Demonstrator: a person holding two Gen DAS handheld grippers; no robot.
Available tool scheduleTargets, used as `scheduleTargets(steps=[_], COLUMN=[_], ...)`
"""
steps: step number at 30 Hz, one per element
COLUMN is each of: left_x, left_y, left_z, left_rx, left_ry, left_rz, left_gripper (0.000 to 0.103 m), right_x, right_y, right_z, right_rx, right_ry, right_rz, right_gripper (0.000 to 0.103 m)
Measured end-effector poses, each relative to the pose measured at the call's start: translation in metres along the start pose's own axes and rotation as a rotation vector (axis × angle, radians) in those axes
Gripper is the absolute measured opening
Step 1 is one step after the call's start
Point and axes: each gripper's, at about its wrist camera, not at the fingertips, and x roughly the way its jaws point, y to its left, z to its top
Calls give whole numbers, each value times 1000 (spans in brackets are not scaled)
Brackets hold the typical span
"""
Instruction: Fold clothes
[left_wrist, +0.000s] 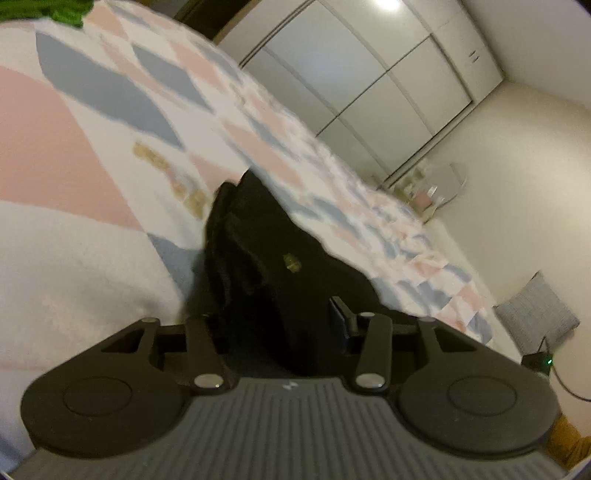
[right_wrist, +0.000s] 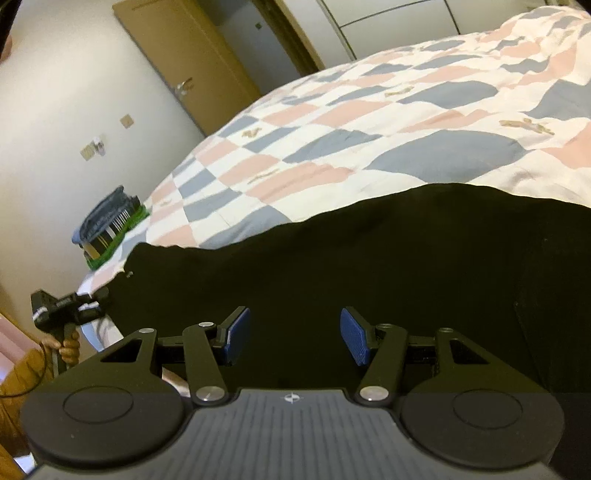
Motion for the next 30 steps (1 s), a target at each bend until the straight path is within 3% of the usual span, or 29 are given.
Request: scheduleTargets(steps=[1,4,8,10,14,22,30], left_x=[1,3,10,15,16,7,12], left_y=[3,7,-2,1,5,-28,-51], left_z=[1,10,22,20,11,12,7], left_rx=[21,61,136,120,61,219,353], left_ry=[18,84,154,150,104,85,113], left_rz=[1,-29,-15,-17,-36,42,141], left_gripper=[31,30,30,28,14,11,11], right_x=[2,7,15,19,18,13,5], right_y=[0,-1,-3,-3,-1,3,5], right_z=[-1,-2,-4,-5,-9,-16,-23], right_rx=[-14,-54,-108,-135,-176,-253,-325], right_ry=[11,43,85,107,111,114,128], right_rz=[-6,-23,-45,-56,-73,-102,-107], right_gripper=[57,57,56,56,56,49,48])
